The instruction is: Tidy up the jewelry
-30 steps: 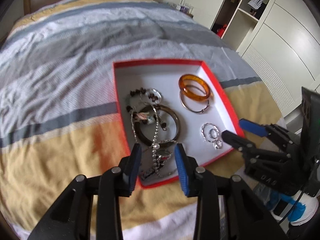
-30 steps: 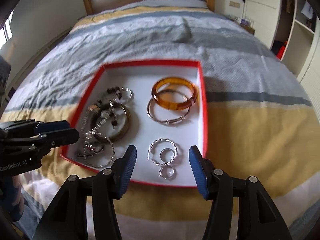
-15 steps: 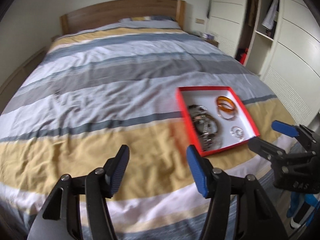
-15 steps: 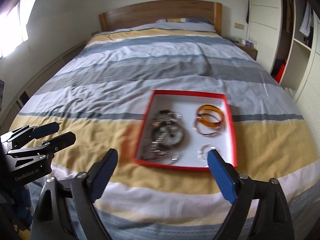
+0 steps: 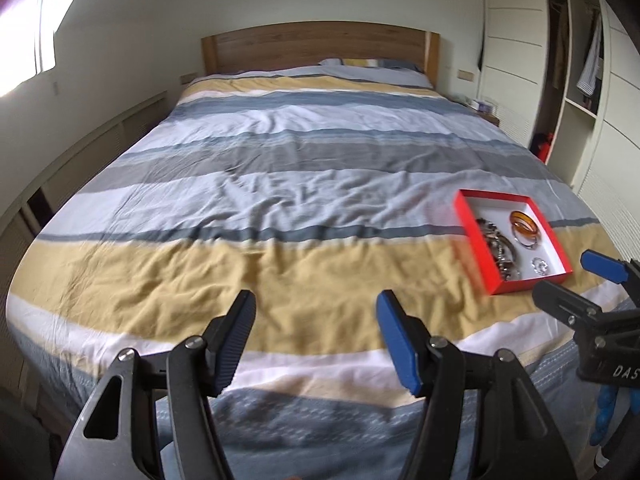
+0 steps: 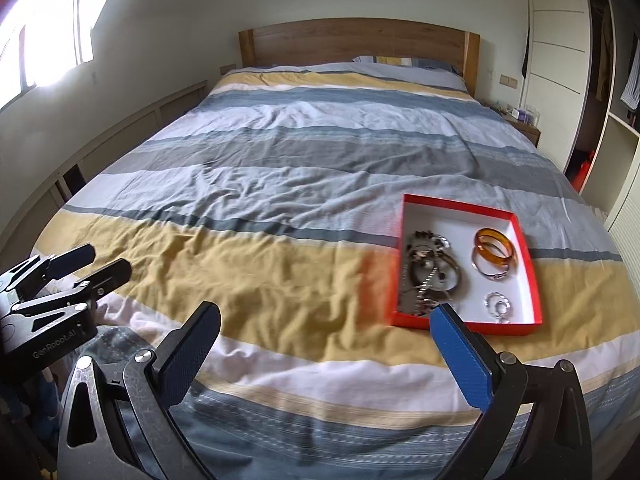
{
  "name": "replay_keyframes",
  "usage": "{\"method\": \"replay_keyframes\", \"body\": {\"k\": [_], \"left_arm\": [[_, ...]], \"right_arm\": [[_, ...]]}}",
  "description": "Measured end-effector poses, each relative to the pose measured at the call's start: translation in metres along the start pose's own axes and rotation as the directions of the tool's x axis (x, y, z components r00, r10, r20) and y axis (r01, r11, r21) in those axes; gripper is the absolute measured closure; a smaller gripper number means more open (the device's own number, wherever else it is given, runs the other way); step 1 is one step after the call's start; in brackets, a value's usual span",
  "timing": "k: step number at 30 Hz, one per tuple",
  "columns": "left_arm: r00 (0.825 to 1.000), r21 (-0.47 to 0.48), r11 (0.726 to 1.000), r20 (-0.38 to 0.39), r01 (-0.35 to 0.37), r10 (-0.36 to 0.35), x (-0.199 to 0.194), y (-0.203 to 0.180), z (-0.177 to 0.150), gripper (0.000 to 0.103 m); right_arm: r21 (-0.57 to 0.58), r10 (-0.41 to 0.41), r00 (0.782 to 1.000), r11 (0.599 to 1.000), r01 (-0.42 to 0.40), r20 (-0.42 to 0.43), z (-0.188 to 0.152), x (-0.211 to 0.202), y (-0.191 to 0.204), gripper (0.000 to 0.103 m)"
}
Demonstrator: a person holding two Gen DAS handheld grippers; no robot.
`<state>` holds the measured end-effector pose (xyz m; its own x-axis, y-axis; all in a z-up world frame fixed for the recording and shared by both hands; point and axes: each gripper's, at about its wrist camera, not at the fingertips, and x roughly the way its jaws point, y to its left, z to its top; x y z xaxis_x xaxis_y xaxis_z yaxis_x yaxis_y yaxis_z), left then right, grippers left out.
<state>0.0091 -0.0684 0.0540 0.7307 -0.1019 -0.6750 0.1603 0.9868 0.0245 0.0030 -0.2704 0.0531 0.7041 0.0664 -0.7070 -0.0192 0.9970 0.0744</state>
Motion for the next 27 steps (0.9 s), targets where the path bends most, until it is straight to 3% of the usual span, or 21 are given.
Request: {"method": "replay_keyframes", "body": {"k": [9,27], "left_arm": [[0.999,-0.034,0.999,-0.013,-0.042,0.042,-0.002,0.034,-0.028,0.042],[0.998,-0.028,0.999,-0.064,-0.016,0.014,0.02,0.033,-0.048,0.042]], "right_arm": [[-0.001,-0.052,0.999,0.999,0.052,-0.002,-0.026,0.011,0.013,0.001],[0.054,-0.122,0.992,0.991,0.124,-0.038,-0.058,0.023,-0.013,0.001]]}}
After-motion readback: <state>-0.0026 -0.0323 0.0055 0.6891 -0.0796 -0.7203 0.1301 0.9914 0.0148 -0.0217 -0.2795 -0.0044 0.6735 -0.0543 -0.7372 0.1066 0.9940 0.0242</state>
